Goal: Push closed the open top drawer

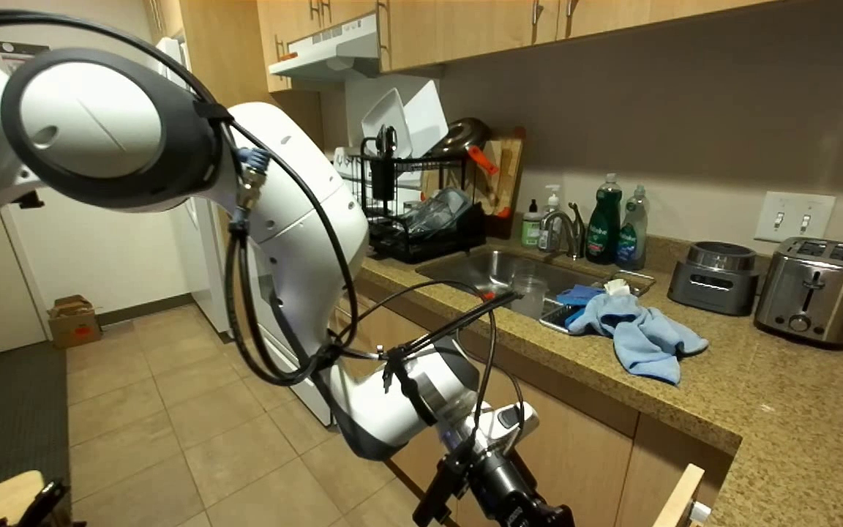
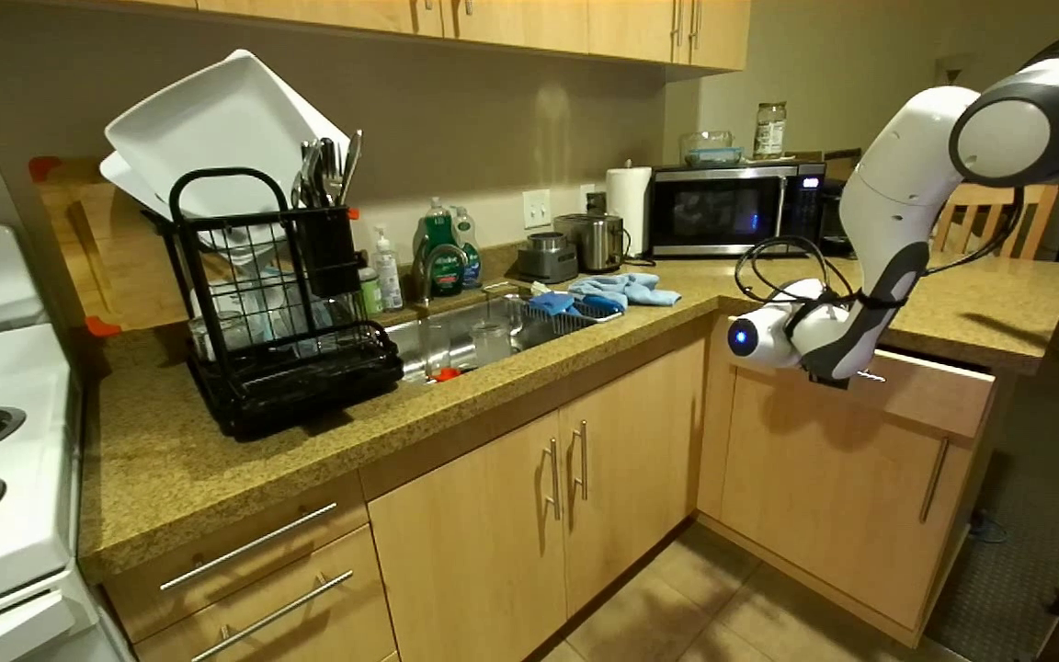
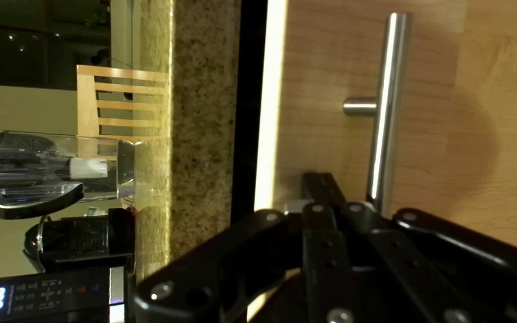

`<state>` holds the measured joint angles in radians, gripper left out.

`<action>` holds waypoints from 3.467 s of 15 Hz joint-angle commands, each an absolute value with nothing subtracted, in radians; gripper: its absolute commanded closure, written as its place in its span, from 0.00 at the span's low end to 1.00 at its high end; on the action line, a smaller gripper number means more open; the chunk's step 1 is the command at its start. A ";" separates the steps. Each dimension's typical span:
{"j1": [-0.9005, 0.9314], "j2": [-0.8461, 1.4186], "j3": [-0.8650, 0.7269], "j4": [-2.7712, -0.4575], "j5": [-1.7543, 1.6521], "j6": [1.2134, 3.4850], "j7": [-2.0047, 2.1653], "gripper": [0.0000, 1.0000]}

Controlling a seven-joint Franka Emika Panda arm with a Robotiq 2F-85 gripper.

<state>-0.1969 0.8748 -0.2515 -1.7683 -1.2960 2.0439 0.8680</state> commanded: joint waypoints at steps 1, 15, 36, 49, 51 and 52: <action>-0.225 0.897 -0.267 -1.741 -1.309 2.019 0.858 1.00; -0.165 0.787 -0.130 -1.853 -1.278 2.106 0.864 1.00; -0.038 -0.078 0.189 -2.334 0.102 1.910 -0.069 1.00; 0.007 -0.217 0.067 -2.417 0.189 1.770 -0.063 0.72; 0.009 -0.217 0.067 -2.417 0.189 1.770 -0.062 0.72; 0.010 -0.217 0.067 -2.417 0.189 1.770 -0.062 0.72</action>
<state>-0.0125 -0.2181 0.0895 -2.4185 0.1933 1.7715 -0.0659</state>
